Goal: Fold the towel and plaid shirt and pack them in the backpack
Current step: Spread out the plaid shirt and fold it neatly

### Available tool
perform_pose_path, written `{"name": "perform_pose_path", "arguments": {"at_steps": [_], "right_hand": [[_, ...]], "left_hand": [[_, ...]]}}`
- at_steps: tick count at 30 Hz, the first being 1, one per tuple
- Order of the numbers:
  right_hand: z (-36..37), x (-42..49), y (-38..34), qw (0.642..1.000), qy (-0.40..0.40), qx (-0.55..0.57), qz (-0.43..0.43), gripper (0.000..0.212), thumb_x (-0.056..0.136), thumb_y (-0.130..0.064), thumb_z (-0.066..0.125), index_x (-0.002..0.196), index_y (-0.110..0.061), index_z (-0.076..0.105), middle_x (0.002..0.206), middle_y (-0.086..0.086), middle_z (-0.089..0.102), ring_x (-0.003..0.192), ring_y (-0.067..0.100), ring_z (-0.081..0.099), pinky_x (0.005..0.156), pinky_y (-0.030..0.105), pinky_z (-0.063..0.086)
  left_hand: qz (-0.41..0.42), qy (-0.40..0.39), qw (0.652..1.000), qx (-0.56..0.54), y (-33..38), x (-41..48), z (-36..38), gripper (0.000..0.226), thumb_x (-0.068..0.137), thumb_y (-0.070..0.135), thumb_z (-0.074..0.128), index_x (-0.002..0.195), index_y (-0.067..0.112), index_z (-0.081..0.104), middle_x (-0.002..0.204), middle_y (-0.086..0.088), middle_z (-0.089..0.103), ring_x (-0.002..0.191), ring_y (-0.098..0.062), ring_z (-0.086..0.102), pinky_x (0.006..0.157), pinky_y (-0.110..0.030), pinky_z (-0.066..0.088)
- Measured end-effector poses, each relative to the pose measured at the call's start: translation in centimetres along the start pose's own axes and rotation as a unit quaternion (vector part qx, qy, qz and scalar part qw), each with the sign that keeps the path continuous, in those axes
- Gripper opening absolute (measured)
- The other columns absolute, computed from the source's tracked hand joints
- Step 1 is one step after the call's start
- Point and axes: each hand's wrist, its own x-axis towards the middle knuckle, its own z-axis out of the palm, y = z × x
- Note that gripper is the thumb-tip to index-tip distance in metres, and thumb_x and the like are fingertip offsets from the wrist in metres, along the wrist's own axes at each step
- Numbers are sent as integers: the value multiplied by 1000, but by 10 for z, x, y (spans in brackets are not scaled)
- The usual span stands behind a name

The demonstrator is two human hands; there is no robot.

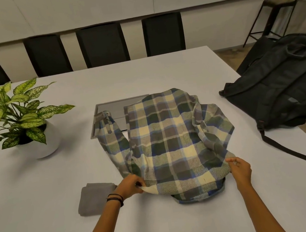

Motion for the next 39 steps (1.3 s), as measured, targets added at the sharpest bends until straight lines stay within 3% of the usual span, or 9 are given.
{"name": "perform_pose_path", "arguments": {"at_steps": [5, 11, 16, 20, 25, 29, 31, 34, 39], "right_hand": [[-6, -5, 14, 999, -2, -12, 33, 21, 85, 10, 53, 100, 5, 67, 108, 18, 64, 105, 37, 56, 82, 34, 46], [-8, -11, 30, 997, 5, -7, 81, 41, 84, 17, 48, 122, 4, 56, 135, 22, 48, 115, 43, 49, 87, 40, 45], [-10, -16, 50, 992, 13, -21, 122, 43, 85, 14, 49, 127, 3, 51, 135, 24, 47, 118, 44, 47, 95, 46, 43], [-13, -19, 55, 991, 17, -32, 125, 47, 84, 16, 49, 129, 3, 50, 136, 23, 46, 115, 44, 48, 89, 43, 46], [-16, -18, 63, 989, 14, -54, 136, 48, 83, 16, 50, 129, 2, 49, 136, 22, 46, 109, 40, 52, 83, 39, 47], [-18, -18, 68, 988, 13, -58, 144, 47, 84, 16, 50, 129, 2, 49, 136, 22, 46, 112, 43, 50, 86, 43, 47], [-18, -17, 71, 987, 7, -52, 155, 47, 84, 16, 50, 129, 2, 49, 137, 22, 45, 116, 44, 48, 90, 46, 46], [-19, -12, 73, 984, -12, -40, 175, 47, 84, 16, 49, 129, 1, 50, 138, 21, 45, 116, 45, 47, 92, 52, 47], [-19, -11, 74, 985, -15, -30, 170, 39, 87, 11, 50, 124, 1, 54, 133, 21, 49, 112, 44, 50, 90, 53, 49]], "left_hand": [[0, 4, 1000, -17, -8, -1, 18, 12, 77, 11, 70, 89, 11, 73, 86, -5, 69, 63, 7, 52, 64, -3, 37], [-21, -31, 999, -25, -20, -4, 33, 14, 78, 10, 70, 92, 8, 71, 73, 19, 54, 68, 5, 49, 67, -2, 39], [-36, -41, 998, -39, -26, -9, 49, 15, 79, 7, 69, 94, 5, 71, 73, 22, 52, 67, 4, 50, 69, -1, 39], [-42, -56, 996, -51, -25, -10, 57, 15, 78, 3, 68, 93, 3, 71, 72, 20, 54, 65, 13, 55, 69, -1, 39], [-42, -60, 996, -58, -23, -11, 65, 16, 78, 1, 67, 94, 1, 71, 85, -4, 67, 68, 23, 51, 67, 0, 39], [-54, -61, 994, -69, -23, -14, 71, 16, 78, 0, 66, 93, 1, 71, 72, 18, 55, 67, 24, 51, 66, 1, 38], [-59, -55, 994, -68, -24, -15, 76, 15, 79, -1, 65, 92, 2, 71, 71, 18, 55, 67, 23, 51, 66, 0, 39], [-57, -43, 997, -31, -22, -16, 86, 17, 81, 0, 61, 95, 3, 70, 82, 3, 65, 66, 15, 54, 66, 2, 36], [-42, -24, 998, 50, -12, -17, 102, 26, 82, 4, 57, 107, 10, 61, 115, -3, 59, 103, -16, 54, 81, -15, 38]]}}
